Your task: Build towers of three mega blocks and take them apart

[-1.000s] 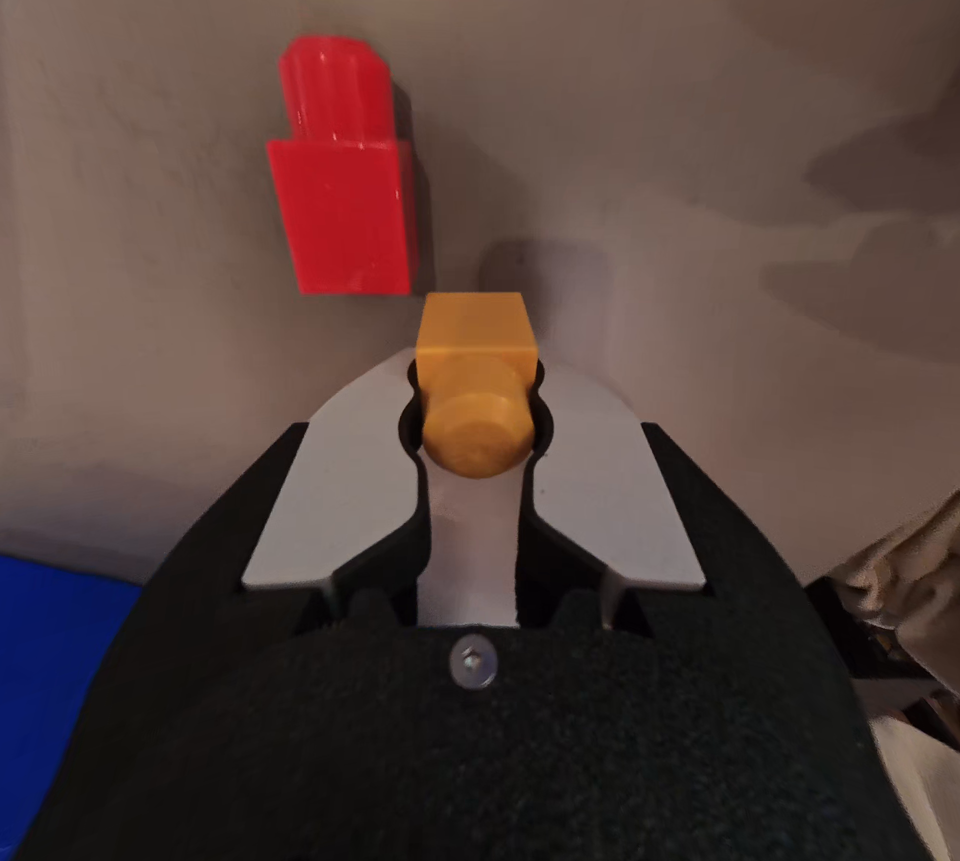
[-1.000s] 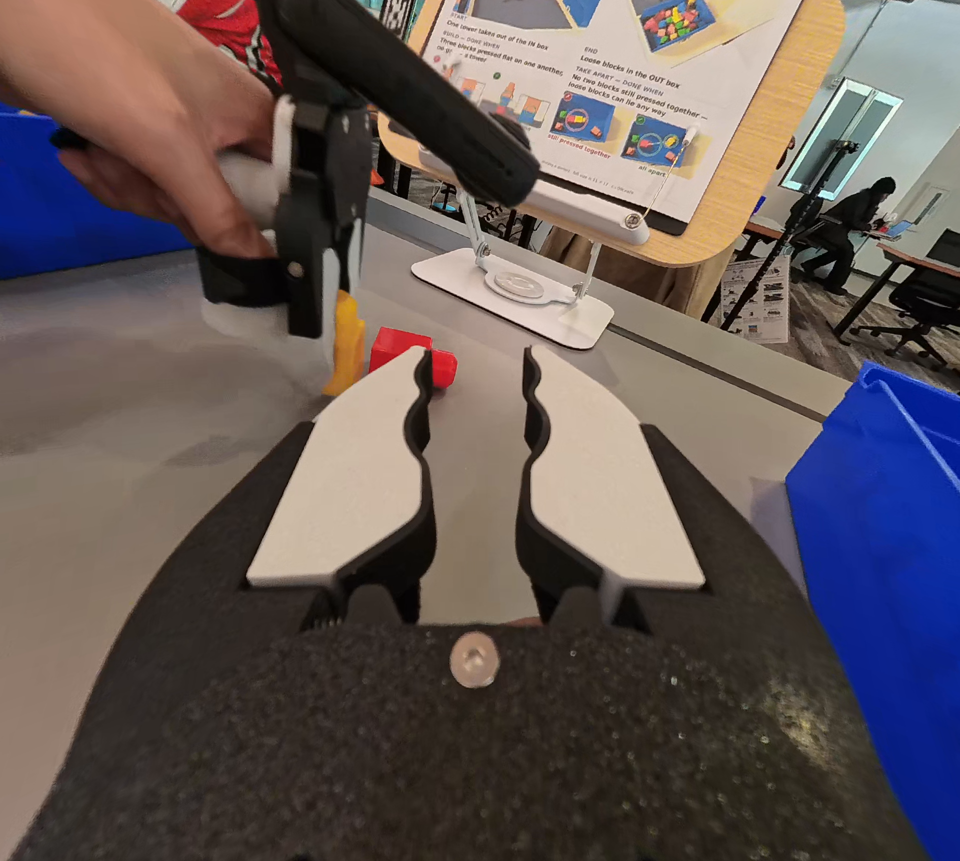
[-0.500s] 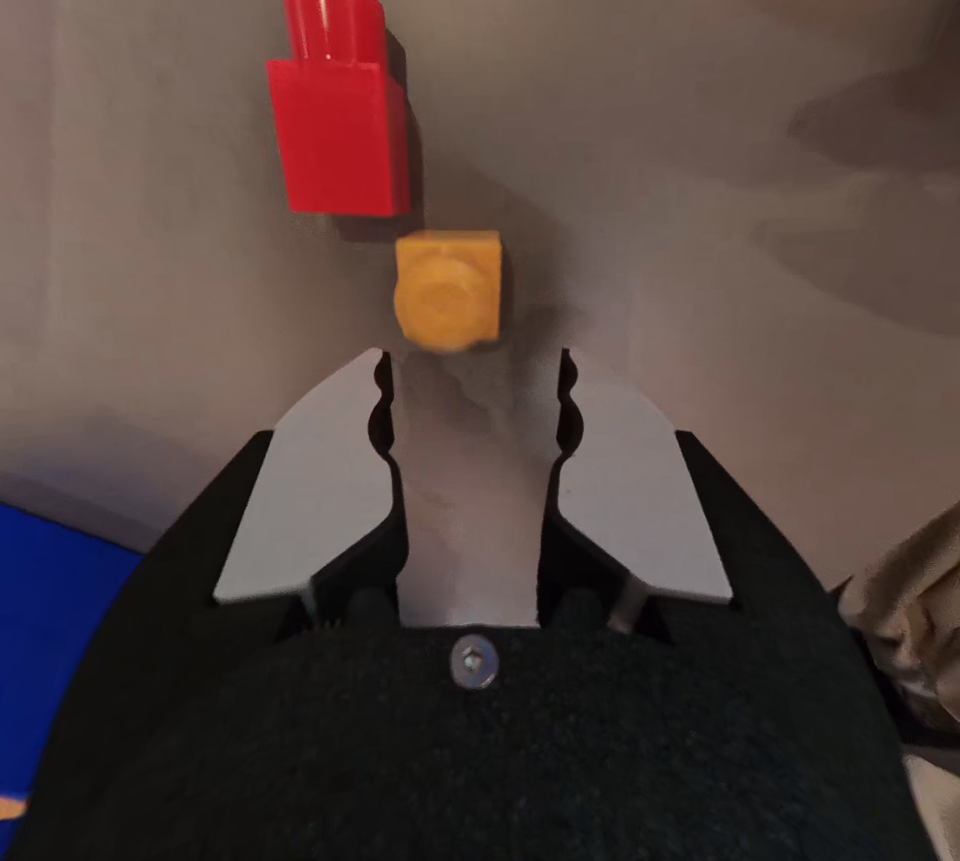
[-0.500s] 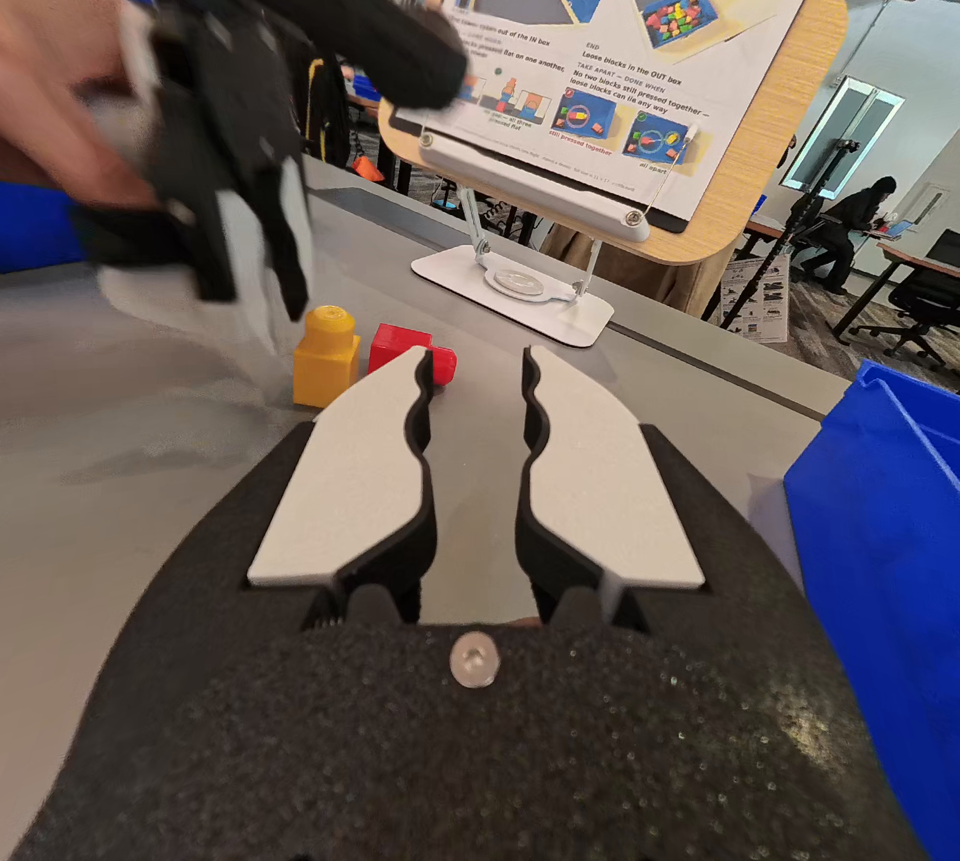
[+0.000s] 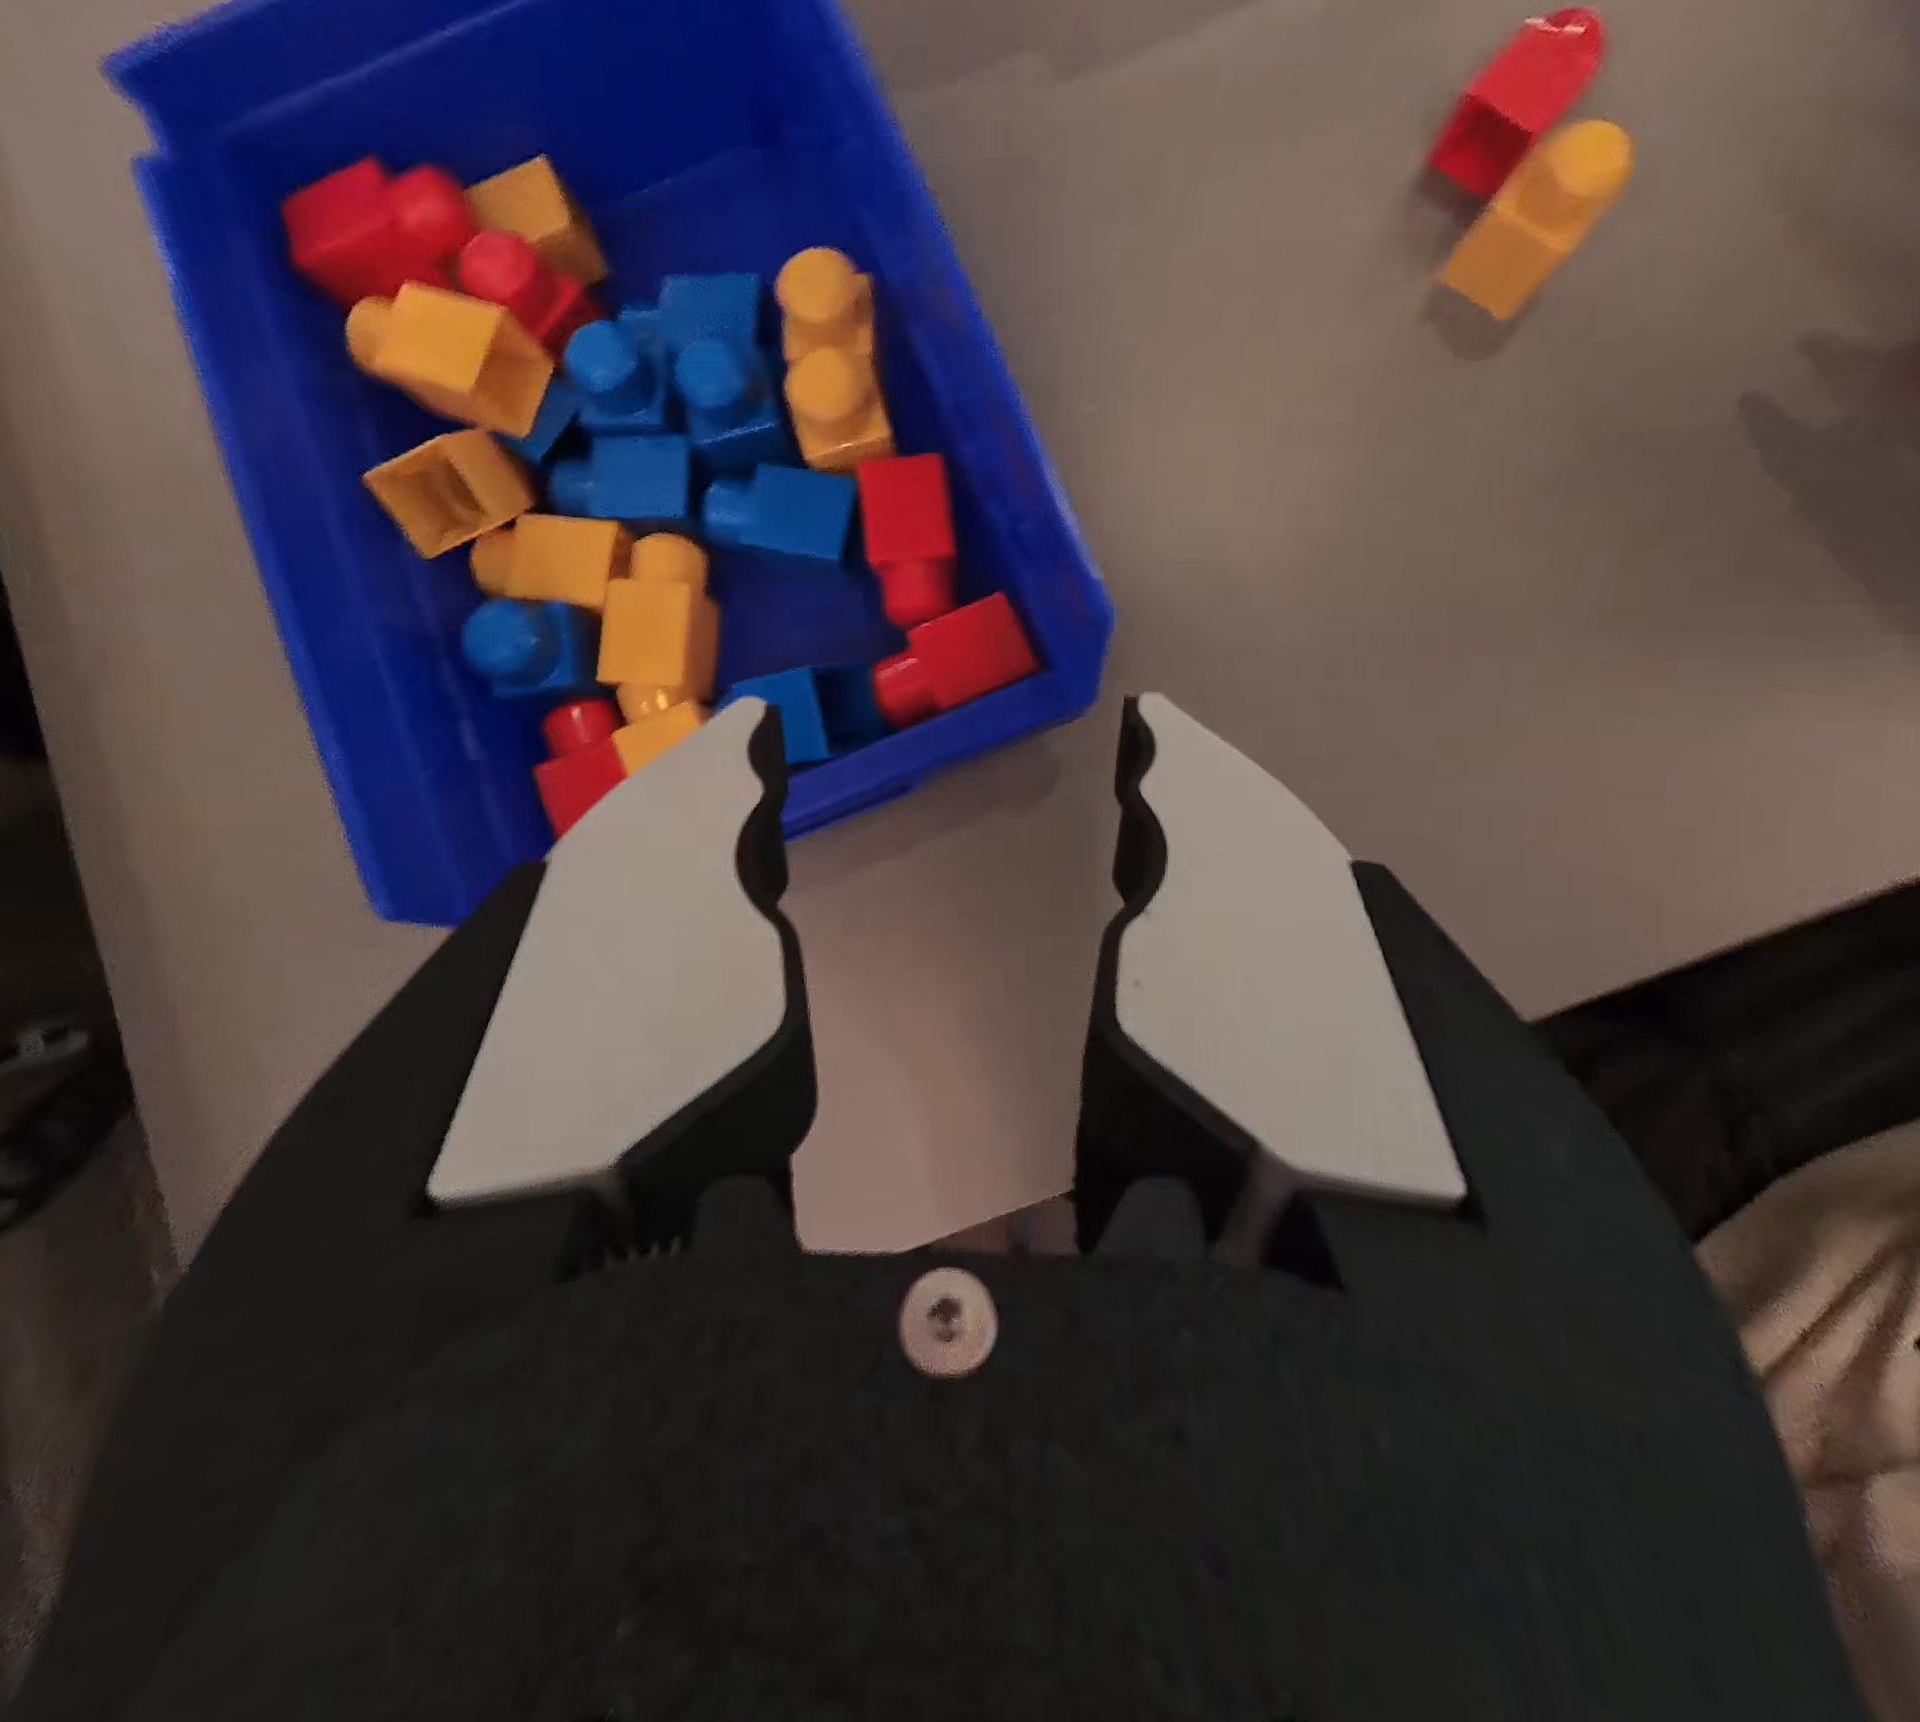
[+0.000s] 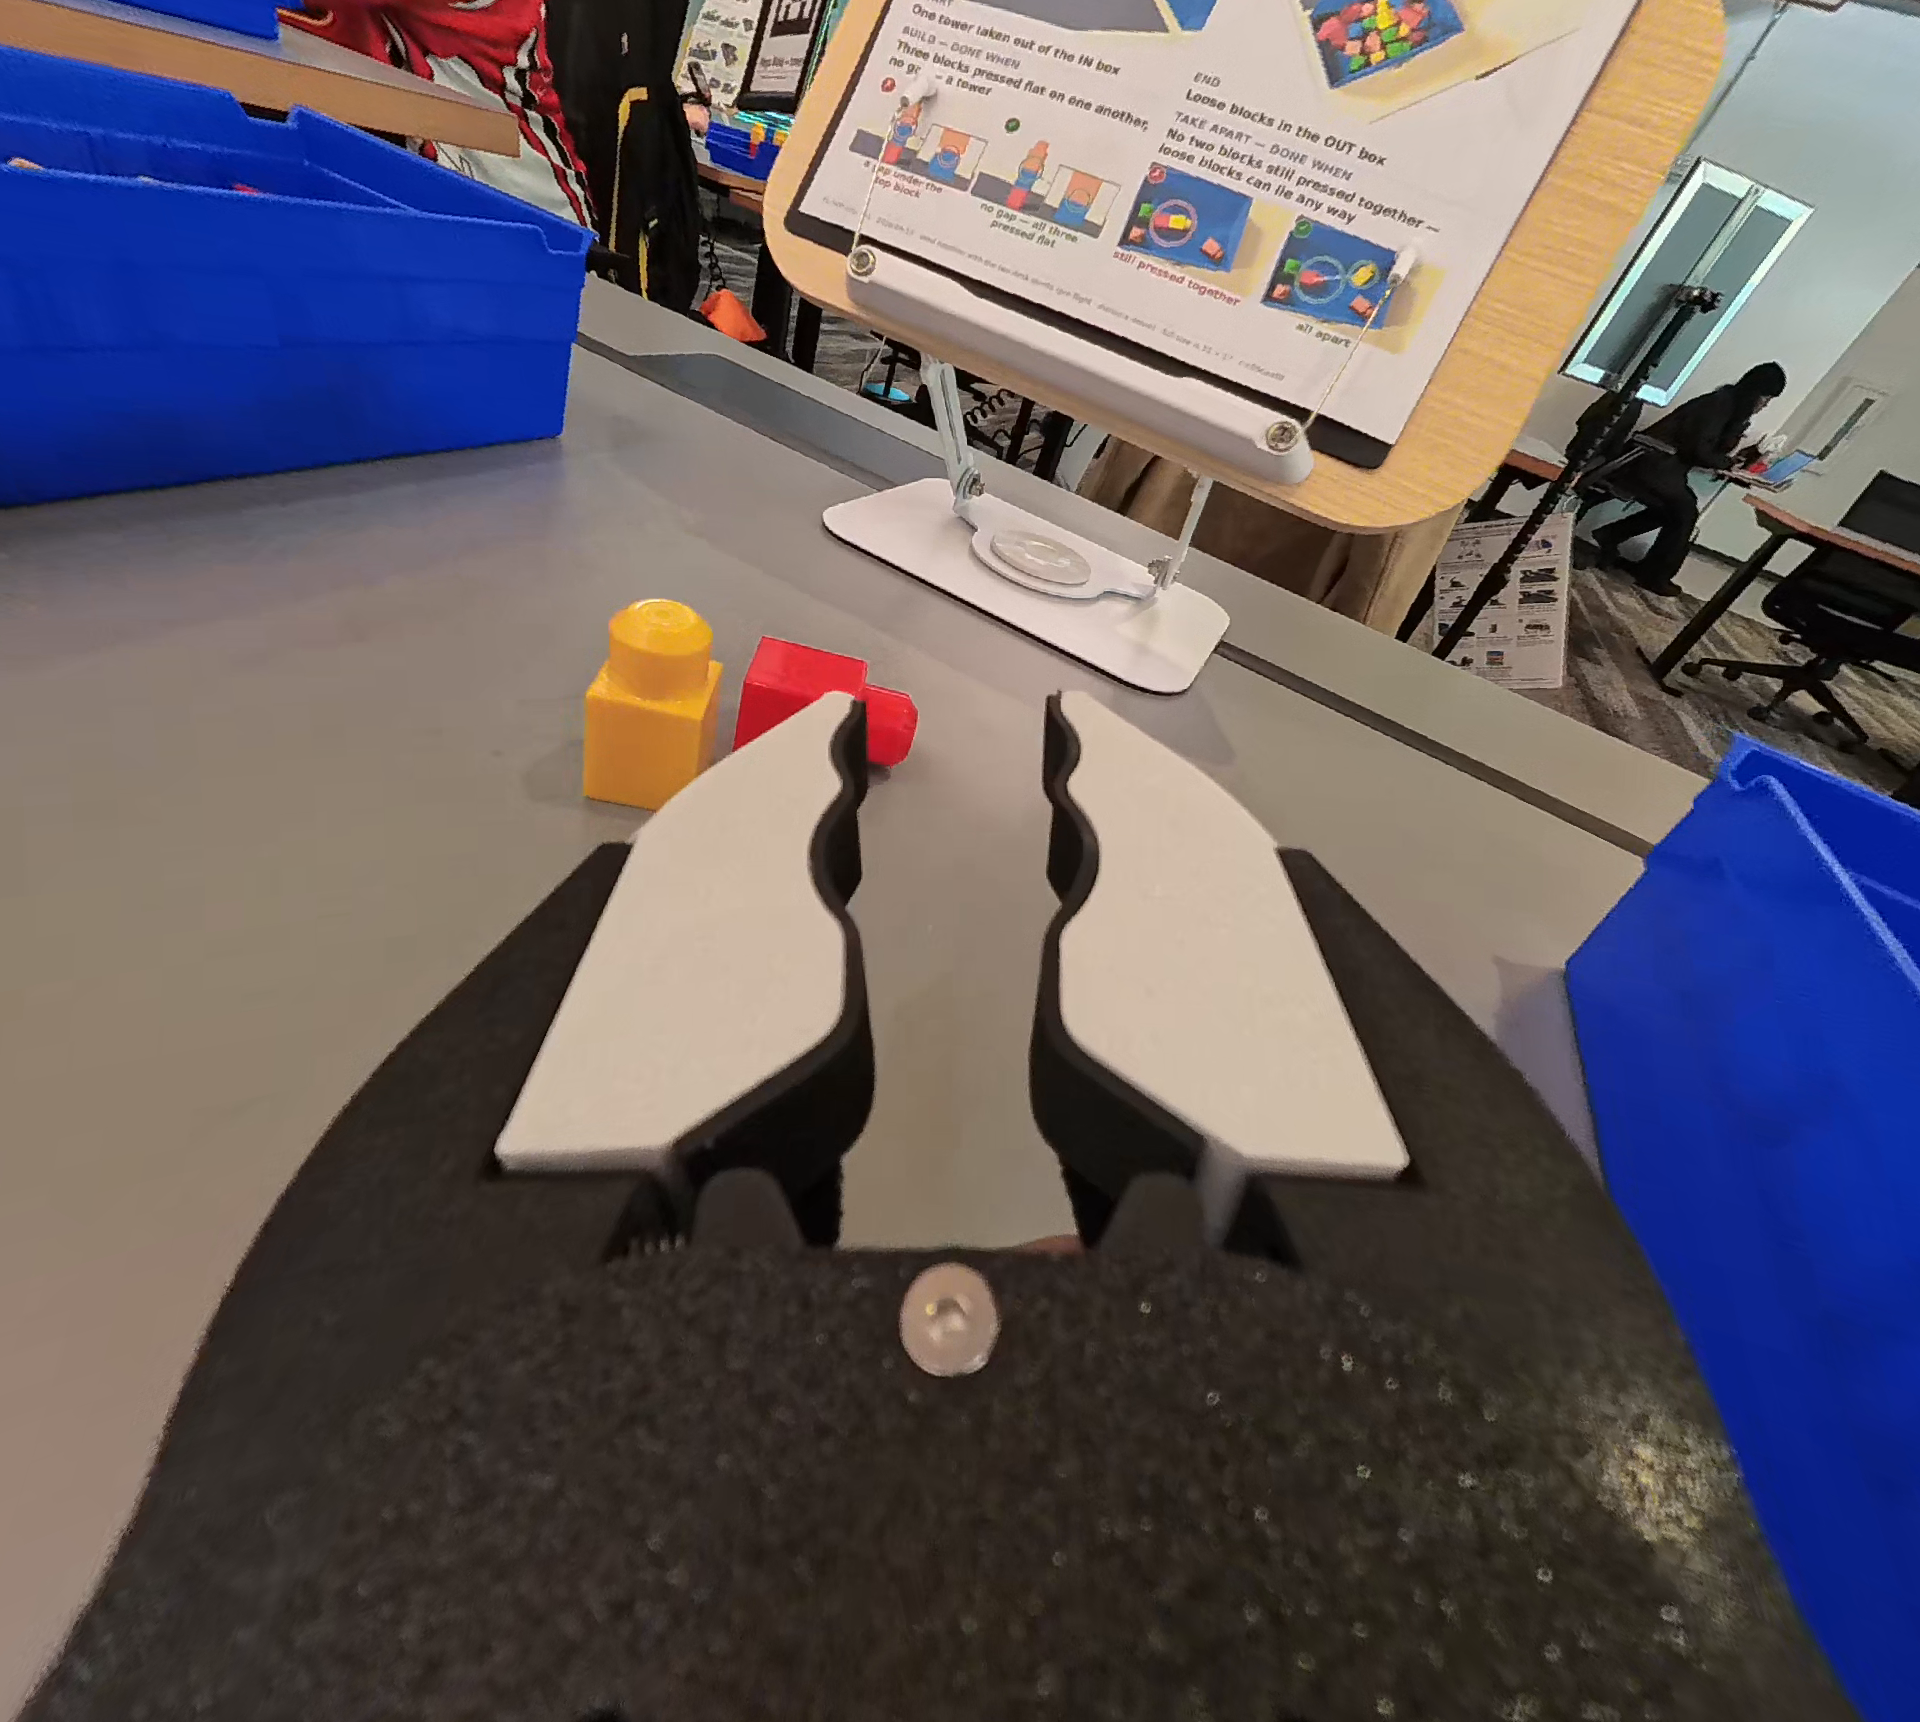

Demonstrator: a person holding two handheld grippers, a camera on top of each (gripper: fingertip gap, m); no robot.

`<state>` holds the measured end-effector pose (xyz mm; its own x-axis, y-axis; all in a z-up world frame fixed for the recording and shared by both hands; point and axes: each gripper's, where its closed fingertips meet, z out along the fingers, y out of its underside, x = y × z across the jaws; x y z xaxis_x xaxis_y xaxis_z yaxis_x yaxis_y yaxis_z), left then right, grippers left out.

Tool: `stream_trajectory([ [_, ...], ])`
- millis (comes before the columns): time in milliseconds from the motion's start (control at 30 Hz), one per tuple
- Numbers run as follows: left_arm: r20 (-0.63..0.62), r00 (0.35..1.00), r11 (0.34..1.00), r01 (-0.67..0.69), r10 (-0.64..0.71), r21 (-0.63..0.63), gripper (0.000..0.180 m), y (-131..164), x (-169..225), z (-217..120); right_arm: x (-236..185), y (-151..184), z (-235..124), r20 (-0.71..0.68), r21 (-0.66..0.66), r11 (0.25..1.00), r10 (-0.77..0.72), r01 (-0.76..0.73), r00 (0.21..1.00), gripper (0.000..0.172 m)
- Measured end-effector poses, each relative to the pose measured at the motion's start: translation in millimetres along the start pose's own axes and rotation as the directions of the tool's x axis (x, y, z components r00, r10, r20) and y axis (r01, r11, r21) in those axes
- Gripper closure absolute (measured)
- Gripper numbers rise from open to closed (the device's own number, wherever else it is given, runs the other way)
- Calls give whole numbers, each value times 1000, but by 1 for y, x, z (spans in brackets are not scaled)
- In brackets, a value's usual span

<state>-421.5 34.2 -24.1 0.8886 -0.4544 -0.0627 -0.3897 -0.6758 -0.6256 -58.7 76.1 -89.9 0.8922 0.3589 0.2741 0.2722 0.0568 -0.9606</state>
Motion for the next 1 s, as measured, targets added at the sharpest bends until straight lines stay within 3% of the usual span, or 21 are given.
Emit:
stream_trajectory([
  [100, 80, 995, 997, 62, -59, -40, 121, -16, -35, 16, -1, 0, 0, 0, -1, 1000, -8, 8, 1000, 140],
  [300, 81, 988, 960, 150, -135, -235, 123, -48, -81, 84, -1, 0, 0, 3, 3, 1000, -5, 5, 1000, 140],
  [433, 108, 946, 879, 324, -305, -351, 121, -56, -118, 131, -3, 0, 0, 7, 0, 1000, -23, 23, 1000, 140],
  [533, 130, 871, 790, 486, -474, -375, 121, -58, -139, 155, -3, 0, 1, 9, 0, 1000, -21, 21, 1000, 140],
  [700, 222, 764, 698, 645, -606, -310, 148, -69, -166, 161, -2, 0, 2, 15, -2, 1000, -2, 2, 1000, 140],
  [867, 330, 655, 572, 755, -679, -322, 135, -53, -181, 161, -4, -1, 1, 24, 5, 1000, 6, -6, 1000, 140],
  [1000, 370, 606, 520, 795, -704, -312, 135, -47, -185, 169, -4, -2, 0, 32, 9, 1000, 23, -24, 999, 140],
])
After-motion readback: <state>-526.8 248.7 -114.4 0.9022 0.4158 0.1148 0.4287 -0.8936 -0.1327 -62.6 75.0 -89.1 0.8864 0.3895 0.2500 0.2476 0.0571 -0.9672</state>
